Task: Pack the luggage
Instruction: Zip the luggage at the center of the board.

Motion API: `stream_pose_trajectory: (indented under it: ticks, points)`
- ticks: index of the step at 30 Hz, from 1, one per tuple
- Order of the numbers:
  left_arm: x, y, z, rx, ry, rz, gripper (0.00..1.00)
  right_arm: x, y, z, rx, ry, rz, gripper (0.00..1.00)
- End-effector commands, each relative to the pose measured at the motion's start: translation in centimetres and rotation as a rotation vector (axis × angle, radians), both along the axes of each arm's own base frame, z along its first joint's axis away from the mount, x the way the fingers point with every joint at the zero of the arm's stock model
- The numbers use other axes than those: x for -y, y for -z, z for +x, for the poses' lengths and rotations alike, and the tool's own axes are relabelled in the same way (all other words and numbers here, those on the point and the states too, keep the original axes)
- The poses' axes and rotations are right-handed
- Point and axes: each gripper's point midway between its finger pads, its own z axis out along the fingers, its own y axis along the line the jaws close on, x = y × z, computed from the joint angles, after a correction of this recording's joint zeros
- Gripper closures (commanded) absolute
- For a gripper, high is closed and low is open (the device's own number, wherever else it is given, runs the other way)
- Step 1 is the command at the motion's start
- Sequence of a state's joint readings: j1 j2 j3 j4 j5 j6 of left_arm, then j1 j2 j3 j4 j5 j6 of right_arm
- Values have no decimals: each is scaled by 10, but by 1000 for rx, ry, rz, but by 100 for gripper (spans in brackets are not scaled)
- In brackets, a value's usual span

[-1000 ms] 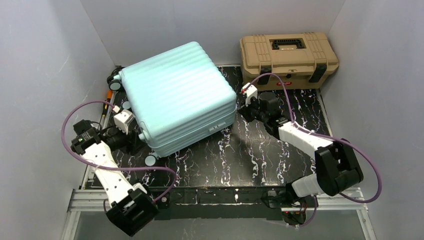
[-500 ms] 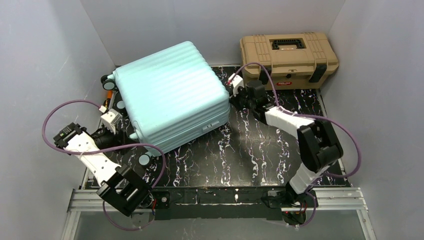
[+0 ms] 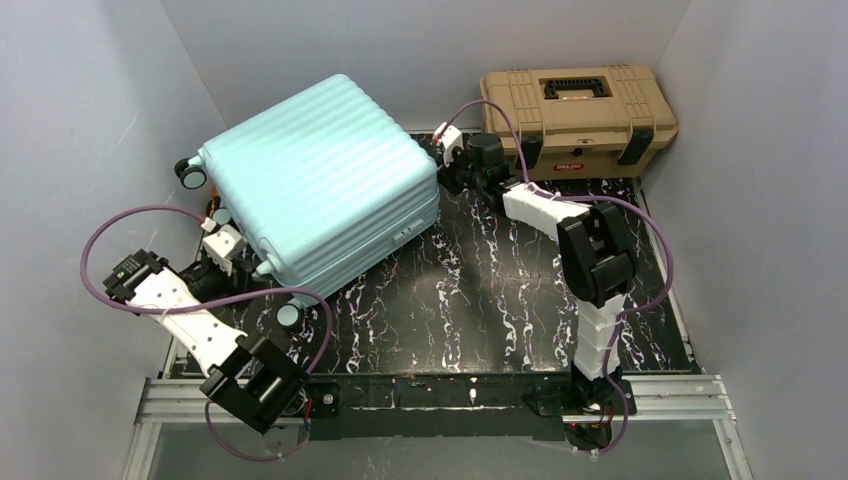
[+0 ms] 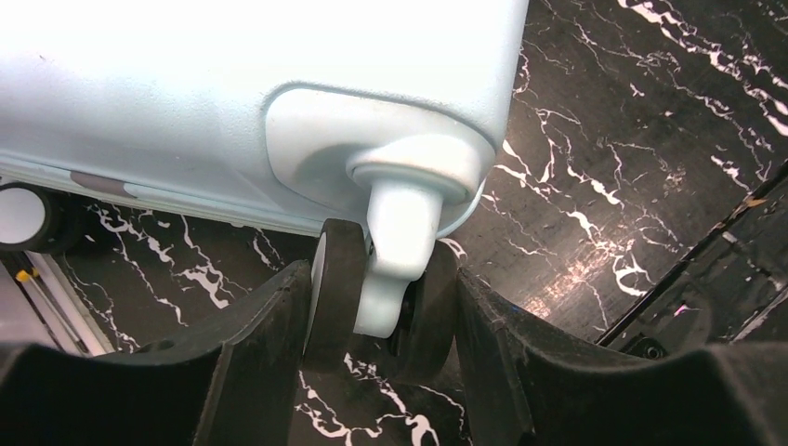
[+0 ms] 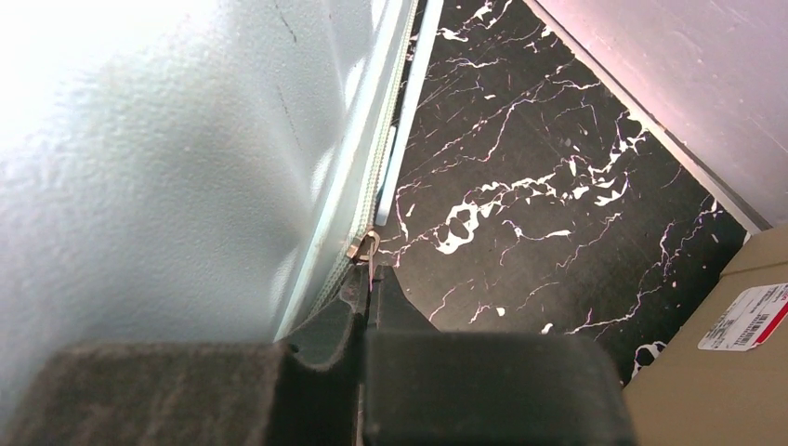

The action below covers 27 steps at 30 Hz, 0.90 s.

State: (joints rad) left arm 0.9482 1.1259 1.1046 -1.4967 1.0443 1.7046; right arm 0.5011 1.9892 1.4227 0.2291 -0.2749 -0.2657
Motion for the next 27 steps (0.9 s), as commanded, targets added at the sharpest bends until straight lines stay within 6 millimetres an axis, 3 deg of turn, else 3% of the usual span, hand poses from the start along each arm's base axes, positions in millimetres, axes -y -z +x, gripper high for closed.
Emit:
stream_pose_trajectory:
  ticks: [1, 6, 12, 16, 20, 22, 27]
  points:
    - [0, 2, -20, -61, 19, 55, 100, 43, -55, 31, 163, 177, 21, 99]
    - [-2, 6, -20, -62, 17, 71, 100, 56, -65, 7, 165, 184, 34, 99]
    - [-1, 11, -24, -50, 29, 120, 100, 71, -84, -40, 182, 157, 79, 99]
    - [-1, 12, -26, -46, 26, 150, 100, 90, -84, -68, 185, 182, 69, 99]
    - [-6, 10, -26, -39, 11, 165, 100, 117, -79, -99, 176, 212, 11, 99]
    - [-11, 9, -25, -34, -2, 178, 100, 127, -75, -125, 177, 170, -17, 99]
    - [-28, 3, -15, -14, -66, 201, 100, 138, -32, -184, 22, 47, -116, 99]
